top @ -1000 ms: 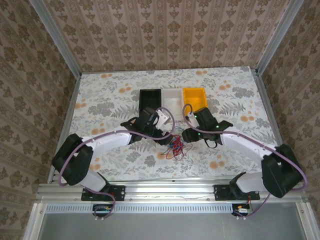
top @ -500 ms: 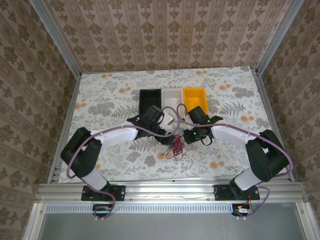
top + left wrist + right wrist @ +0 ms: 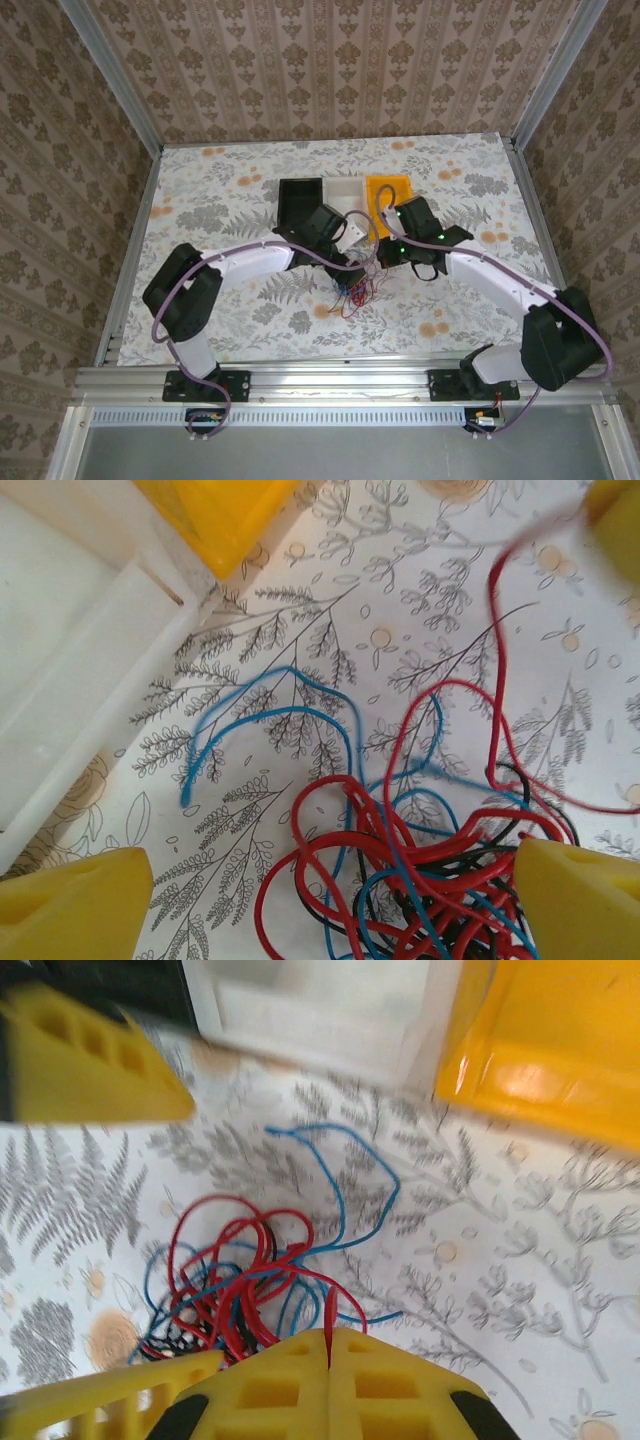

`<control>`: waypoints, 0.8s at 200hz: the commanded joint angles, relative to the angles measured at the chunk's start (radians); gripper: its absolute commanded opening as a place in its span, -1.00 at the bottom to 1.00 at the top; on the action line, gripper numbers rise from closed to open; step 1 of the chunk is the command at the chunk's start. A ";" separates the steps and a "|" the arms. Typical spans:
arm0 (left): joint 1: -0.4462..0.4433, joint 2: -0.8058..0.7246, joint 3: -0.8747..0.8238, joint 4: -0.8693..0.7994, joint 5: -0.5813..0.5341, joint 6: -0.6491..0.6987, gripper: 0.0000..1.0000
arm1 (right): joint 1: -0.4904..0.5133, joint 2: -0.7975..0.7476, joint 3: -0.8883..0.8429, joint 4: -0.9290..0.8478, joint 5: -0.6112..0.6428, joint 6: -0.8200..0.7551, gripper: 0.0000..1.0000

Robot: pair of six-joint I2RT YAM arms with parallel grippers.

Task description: Untangle the cables

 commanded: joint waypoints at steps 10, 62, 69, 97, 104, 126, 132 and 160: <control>-0.003 0.044 0.010 -0.009 0.032 0.011 0.84 | -0.064 -0.052 0.024 0.071 -0.022 0.109 -1.00; 0.011 0.118 0.013 0.053 -0.003 -0.001 0.47 | -0.120 -0.088 0.061 0.104 0.003 0.171 -1.00; 0.013 0.121 0.009 0.053 -0.005 -0.002 0.43 | -0.132 -0.102 0.063 0.107 0.025 0.178 -1.00; 0.019 0.115 -0.021 0.057 -0.010 -0.010 0.42 | -0.192 -0.155 0.103 0.099 0.133 0.184 -1.00; 0.020 0.112 -0.030 0.059 -0.015 -0.012 0.43 | -0.203 -0.164 0.117 0.099 0.161 0.179 -1.00; 0.025 0.099 -0.055 0.060 -0.029 -0.013 0.50 | -0.252 -0.166 0.178 0.087 0.205 0.159 -1.00; 0.027 0.093 -0.063 0.062 -0.029 -0.014 0.54 | -0.268 -0.162 0.200 0.082 0.210 0.154 -1.00; 0.036 0.081 -0.095 0.069 -0.036 -0.021 0.62 | -0.315 -0.135 0.279 0.081 0.214 0.128 -1.00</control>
